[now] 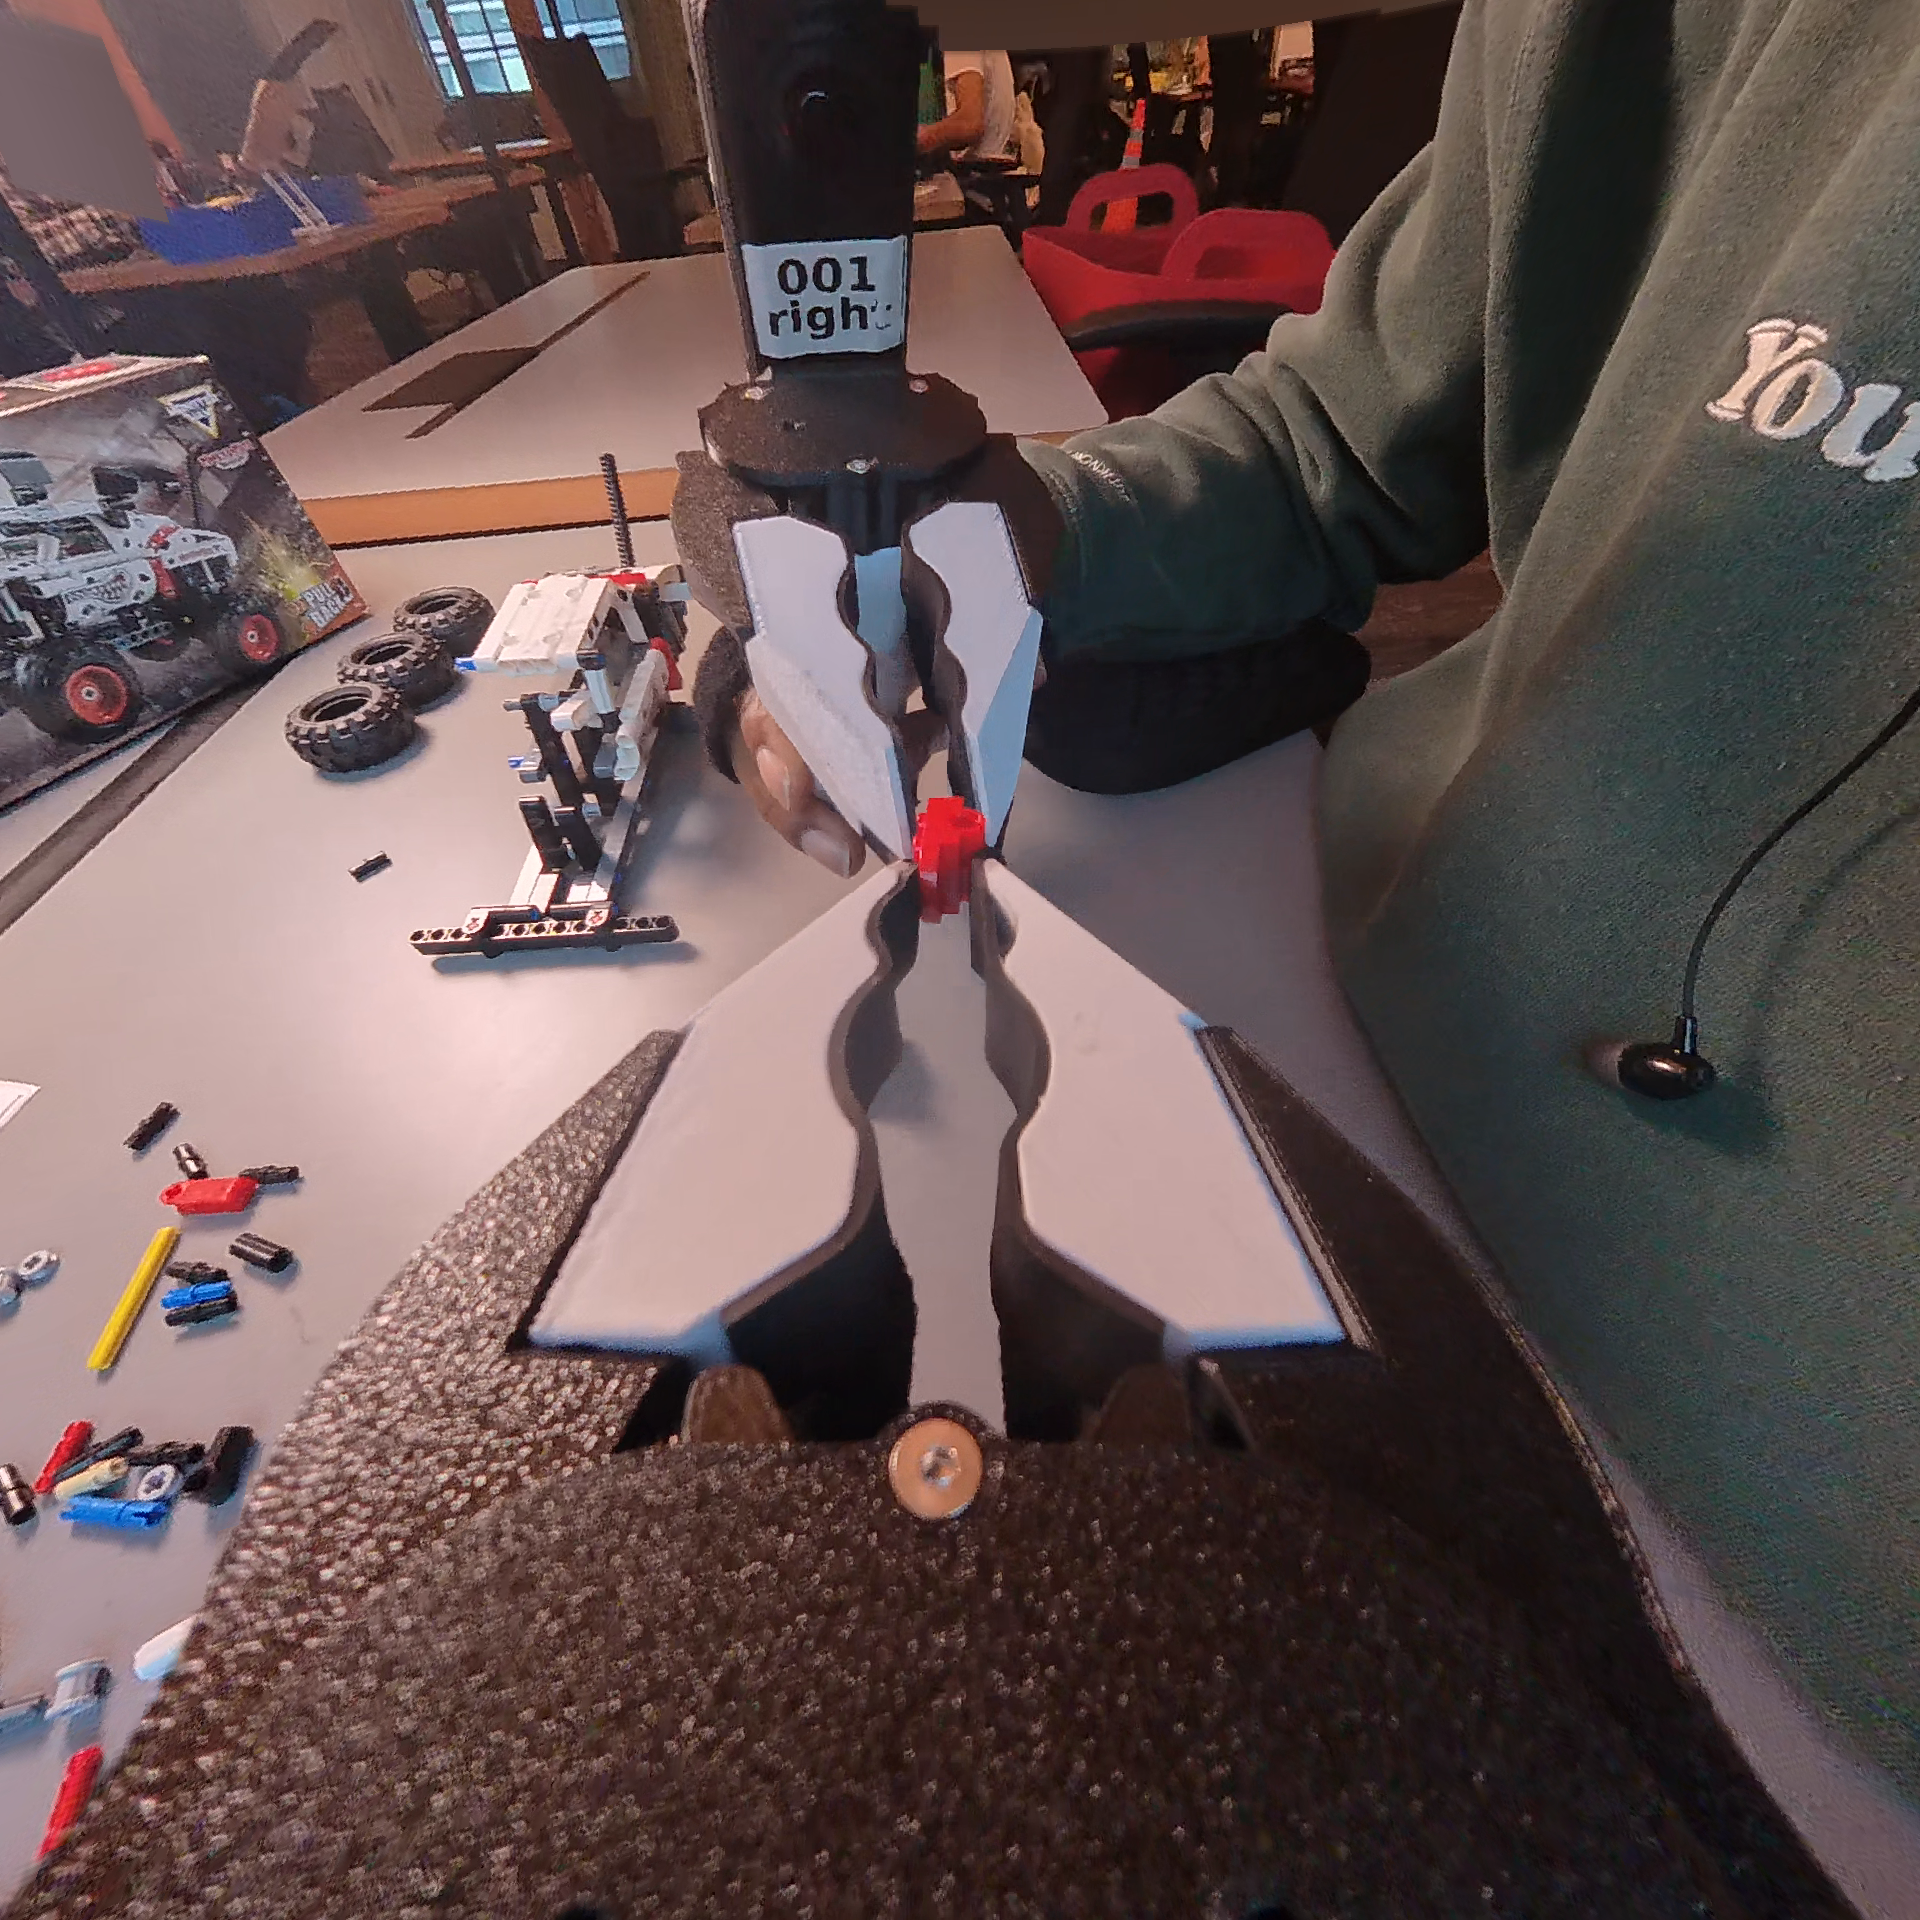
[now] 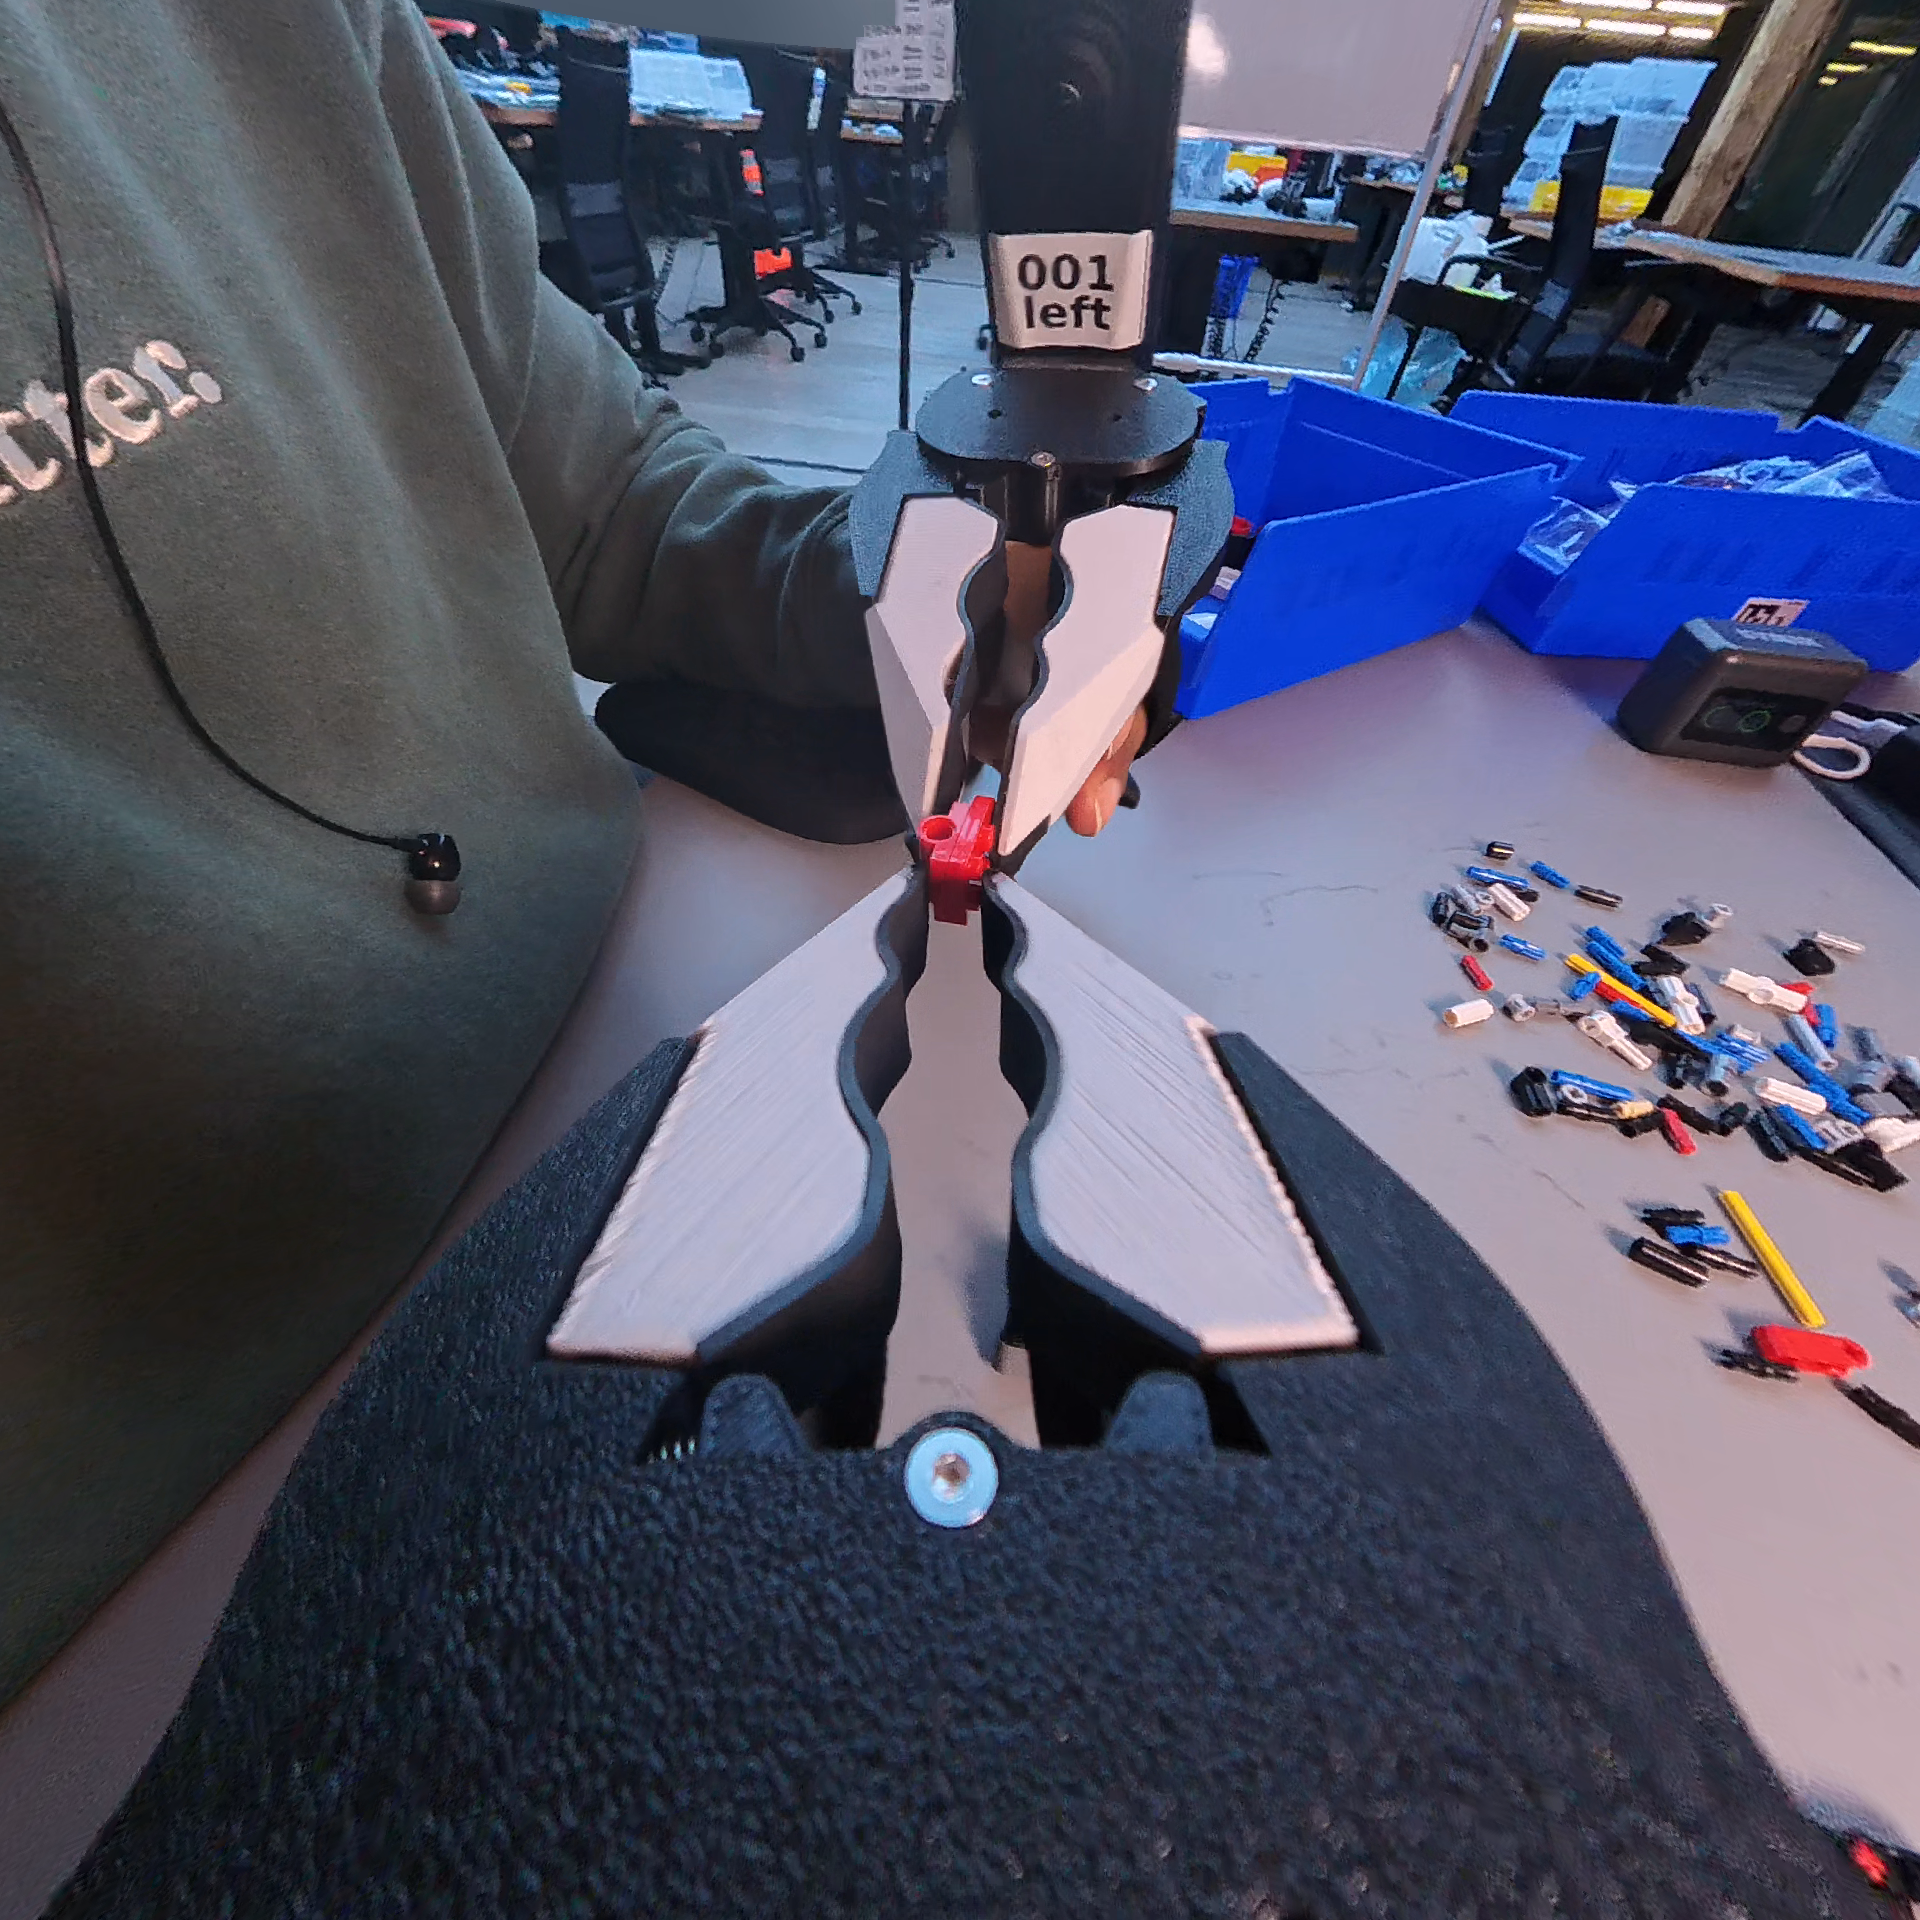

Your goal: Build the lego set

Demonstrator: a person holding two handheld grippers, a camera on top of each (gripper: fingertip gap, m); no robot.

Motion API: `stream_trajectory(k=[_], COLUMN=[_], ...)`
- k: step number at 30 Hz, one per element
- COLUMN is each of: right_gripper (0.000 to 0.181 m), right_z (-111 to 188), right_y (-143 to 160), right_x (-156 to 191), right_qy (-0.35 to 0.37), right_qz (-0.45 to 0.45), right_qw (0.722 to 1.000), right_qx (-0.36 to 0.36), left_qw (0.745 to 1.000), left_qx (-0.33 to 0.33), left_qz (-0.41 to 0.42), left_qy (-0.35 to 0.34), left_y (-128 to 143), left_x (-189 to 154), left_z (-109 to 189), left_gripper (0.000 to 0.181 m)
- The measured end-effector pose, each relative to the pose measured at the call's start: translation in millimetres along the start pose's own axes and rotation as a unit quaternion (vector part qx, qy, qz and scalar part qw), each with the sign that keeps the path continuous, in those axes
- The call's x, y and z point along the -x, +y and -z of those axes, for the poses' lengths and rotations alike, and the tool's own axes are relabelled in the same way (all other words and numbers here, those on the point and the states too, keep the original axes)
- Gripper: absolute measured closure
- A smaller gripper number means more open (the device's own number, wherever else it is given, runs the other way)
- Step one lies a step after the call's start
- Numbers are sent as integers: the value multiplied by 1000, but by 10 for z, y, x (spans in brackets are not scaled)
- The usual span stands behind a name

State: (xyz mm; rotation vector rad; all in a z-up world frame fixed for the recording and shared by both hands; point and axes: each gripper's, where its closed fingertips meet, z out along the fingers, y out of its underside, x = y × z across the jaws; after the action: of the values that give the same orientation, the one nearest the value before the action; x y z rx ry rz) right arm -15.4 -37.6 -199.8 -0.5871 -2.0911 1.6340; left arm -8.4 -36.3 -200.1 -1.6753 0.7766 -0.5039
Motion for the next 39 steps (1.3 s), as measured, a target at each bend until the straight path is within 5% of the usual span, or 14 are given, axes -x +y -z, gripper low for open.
stream_trajectory(k=[10,17,21,29,39], right_gripper=[170,170,170,170,170], right_z=[-7,27,-31,-53,-62], right_y=[-8,-120,-11,82,108], right_x=[-94,-220,-236,-289,-316], right_qy=[56,146,171,186,198], right_qz=[57,193,270,303,321], right_qw=[997,970,946,932,923], right_qx=[15,12,53,78,81], left_qw=[1000,970,926,942,922], left_qx=[1,-104,-131,-65,-92], left_qz=[2,215,342,320,366], left_qy=[-22,45,96,73,85], left_y=[34,-138,-105,106,98], left_x=[86,195,249,219,279], left_z=[11,104,76,-22,18], left_gripper=[173,140,152,165,165])
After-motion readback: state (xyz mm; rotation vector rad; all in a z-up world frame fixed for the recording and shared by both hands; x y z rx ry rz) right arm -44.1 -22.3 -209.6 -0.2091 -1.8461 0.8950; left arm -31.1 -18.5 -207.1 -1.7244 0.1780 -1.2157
